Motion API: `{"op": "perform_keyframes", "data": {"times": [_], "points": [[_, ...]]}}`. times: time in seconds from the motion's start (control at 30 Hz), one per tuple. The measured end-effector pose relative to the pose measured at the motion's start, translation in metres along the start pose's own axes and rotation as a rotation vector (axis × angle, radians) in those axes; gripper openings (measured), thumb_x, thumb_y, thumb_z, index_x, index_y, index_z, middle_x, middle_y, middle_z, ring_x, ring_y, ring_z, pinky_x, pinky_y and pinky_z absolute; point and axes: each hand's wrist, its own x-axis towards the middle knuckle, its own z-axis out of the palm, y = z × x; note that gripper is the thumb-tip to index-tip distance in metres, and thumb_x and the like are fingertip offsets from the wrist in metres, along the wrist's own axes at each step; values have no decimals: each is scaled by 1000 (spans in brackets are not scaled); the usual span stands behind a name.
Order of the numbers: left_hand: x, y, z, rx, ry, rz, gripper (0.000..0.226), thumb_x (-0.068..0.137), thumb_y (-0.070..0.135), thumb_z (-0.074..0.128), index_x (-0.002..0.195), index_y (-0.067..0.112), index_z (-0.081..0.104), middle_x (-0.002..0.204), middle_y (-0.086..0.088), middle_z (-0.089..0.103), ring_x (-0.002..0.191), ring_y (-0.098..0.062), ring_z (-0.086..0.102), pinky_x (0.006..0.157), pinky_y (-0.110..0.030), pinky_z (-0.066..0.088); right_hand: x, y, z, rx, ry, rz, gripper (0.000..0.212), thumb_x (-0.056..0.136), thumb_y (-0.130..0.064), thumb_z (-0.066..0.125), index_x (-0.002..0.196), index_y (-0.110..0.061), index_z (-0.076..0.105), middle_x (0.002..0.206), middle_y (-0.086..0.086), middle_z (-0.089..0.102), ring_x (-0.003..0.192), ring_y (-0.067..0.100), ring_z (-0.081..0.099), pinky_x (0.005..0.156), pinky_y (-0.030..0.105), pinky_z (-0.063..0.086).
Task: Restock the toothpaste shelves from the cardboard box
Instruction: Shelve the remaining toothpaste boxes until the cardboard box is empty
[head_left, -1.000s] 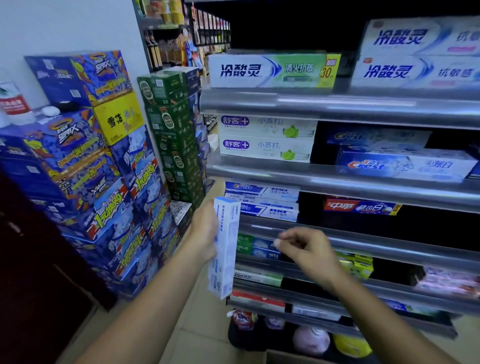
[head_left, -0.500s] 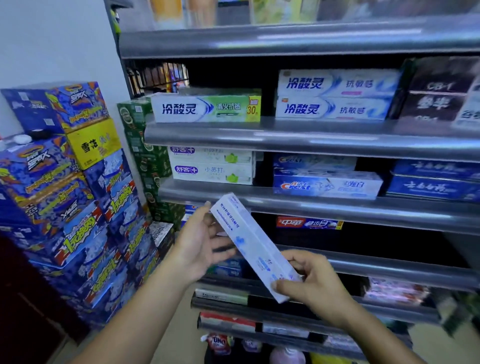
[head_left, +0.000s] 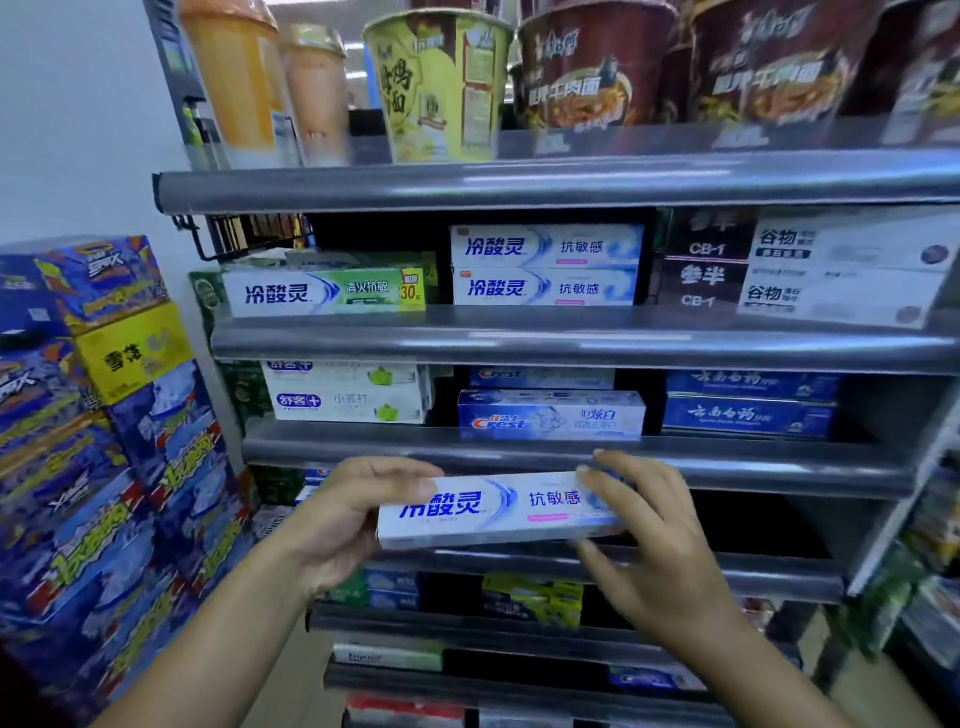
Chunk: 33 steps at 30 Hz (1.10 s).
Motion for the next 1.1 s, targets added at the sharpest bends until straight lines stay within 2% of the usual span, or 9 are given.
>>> {"op": "perform_keyframes", "data": {"times": [0.07, 0.17, 0.3, 0.43, 0.53, 0.73, 0.83, 1.0, 1.1], "points": [[2, 4, 2, -16, 27, 61, 54, 43, 24, 91, 93, 7, 81, 94, -24, 75, 79, -29, 71, 72, -34, 55, -4, 0, -9, 305, -2, 300, 73, 73, -36, 87, 137, -34, 51, 142, -5, 52, 131, 13, 51, 101, 26, 46], [7, 7, 9, -72, 30, 123, 48, 44, 20, 92, 89, 11, 81, 85, -18, 74, 70, -25, 71, 65, -29, 58, 0, 1, -18, 811, 60, 714, 64, 65, -47, 88, 123, -42, 62, 122, -5, 67, 95, 17, 70, 73, 31, 58], [19, 13, 28, -146, 69, 173, 55, 49, 18, 96, 97, 12, 71, 91, -20, 75, 72, -28, 73, 62, -30, 58, 10, 7, -22, 1038, 140, 856, 49, 59, -26, 90, 104, -12, 76, 98, 22, 75, 68, 27, 68, 57, 31, 56], [33, 25, 42, -218, 96, 224, 58, 56, 16, 96, 99, 15, 57, 108, -22, 75, 94, -35, 70, 89, -47, 54, 25, 14, -29, 1128, 285, 859, 40, 63, -29, 83, 98, -9, 78, 89, 22, 74, 70, 27, 68, 61, 29, 58], [39, 42, 53, -238, 165, 301, 65, 49, 7, 100, 95, 16, 55, 105, -17, 73, 92, -32, 69, 90, -49, 49, 46, 20, -39, 1032, 342, 828, 40, 64, -35, 84, 96, -11, 80, 81, 15, 75, 69, 24, 67, 64, 27, 58], [56, 90, 57, -126, 403, 561, 59, 39, 39, 95, 87, 18, 70, 78, -2, 71, 74, -16, 67, 62, -26, 52, 105, 27, -59, 826, 409, 599, 33, 72, -21, 86, 103, -20, 76, 95, 2, 79, 86, 16, 76, 70, 20, 57], [72, 112, 52, -6, 493, 680, 56, 45, 47, 95, 92, 23, 76, 86, 5, 78, 77, -4, 72, 65, -14, 54, 134, 35, -62, 584, 390, 522, 28, 79, -23, 85, 106, -27, 76, 97, -10, 78, 91, 7, 73, 75, 20, 56], [101, 131, 37, 300, 576, 663, 65, 54, 63, 88, 107, 27, 77, 93, 17, 74, 83, 7, 70, 76, -17, 55, 165, 47, -57, 242, 365, 506, 31, 79, -36, 82, 109, -30, 77, 96, -26, 73, 95, 1, 68, 83, 24, 52], [113, 137, 31, 618, 627, 641, 66, 67, 67, 83, 112, 20, 77, 97, 11, 75, 86, 0, 69, 75, -21, 51, 179, 53, -52, 75, 271, 517, 25, 81, -38, 78, 100, -22, 78, 87, -15, 75, 85, 11, 70, 78, 31, 55]]}}
